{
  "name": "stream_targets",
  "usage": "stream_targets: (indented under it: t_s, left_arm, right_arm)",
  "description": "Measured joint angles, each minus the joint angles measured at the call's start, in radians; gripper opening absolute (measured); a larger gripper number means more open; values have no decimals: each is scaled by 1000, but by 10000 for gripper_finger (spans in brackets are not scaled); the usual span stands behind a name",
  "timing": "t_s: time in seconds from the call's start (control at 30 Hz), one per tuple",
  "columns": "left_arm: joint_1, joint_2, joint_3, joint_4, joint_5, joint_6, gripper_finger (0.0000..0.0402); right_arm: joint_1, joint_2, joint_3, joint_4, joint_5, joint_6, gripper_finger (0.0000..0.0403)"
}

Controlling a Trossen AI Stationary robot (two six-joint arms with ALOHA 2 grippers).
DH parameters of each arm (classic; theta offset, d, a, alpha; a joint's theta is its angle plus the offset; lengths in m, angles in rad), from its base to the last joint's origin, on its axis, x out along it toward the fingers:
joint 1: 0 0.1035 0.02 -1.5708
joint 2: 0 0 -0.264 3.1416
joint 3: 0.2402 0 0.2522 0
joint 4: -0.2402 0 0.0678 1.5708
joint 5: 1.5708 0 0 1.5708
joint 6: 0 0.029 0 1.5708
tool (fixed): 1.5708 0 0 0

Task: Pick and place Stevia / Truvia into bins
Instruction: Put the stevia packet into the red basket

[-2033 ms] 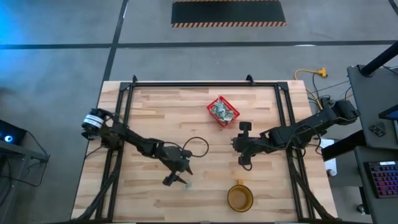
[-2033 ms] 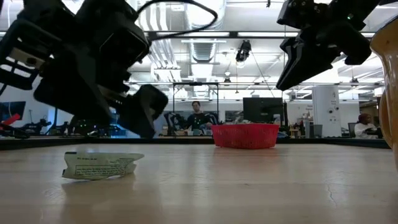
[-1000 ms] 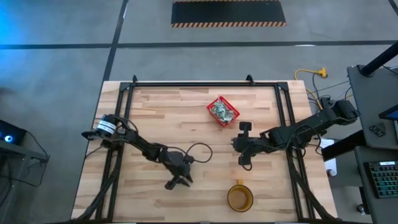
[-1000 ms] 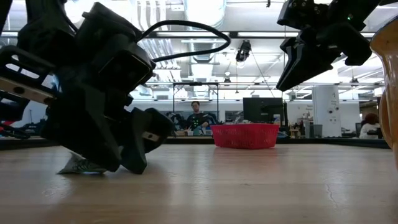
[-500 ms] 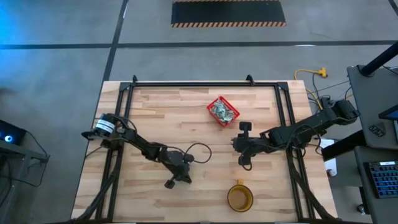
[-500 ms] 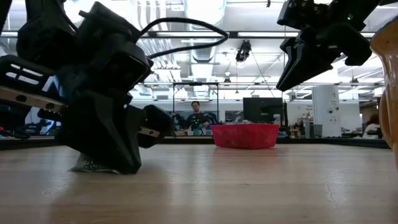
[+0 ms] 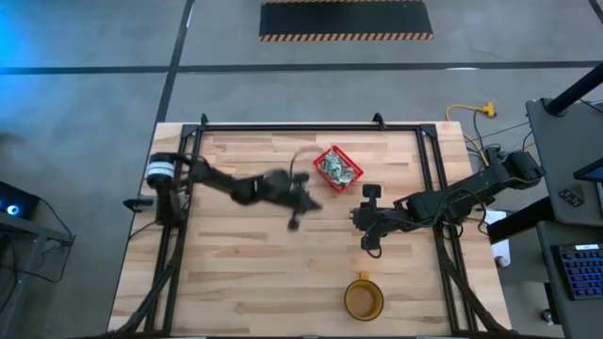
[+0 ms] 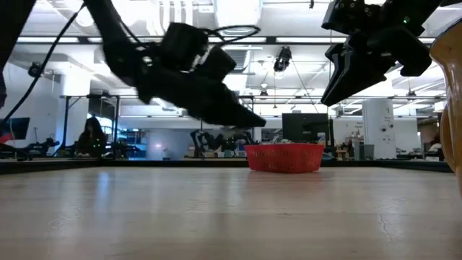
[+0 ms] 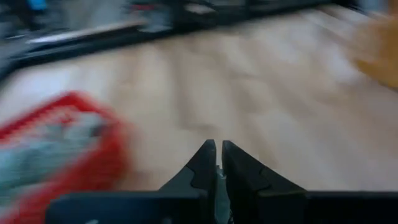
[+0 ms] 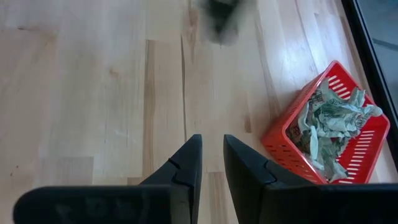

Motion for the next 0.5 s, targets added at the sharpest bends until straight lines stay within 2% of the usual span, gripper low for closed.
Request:
stream_targets:
  t_s: [0.23, 0.5]
  left_arm:
    - [186, 12, 160, -4, 5, -73, 8]
    - [240, 164, 360, -8, 8, -152, 8]
  right_arm:
    - [0, 0, 0, 0, 0, -3, 56]
    - [-1, 0, 0, 4, 0, -3, 57]
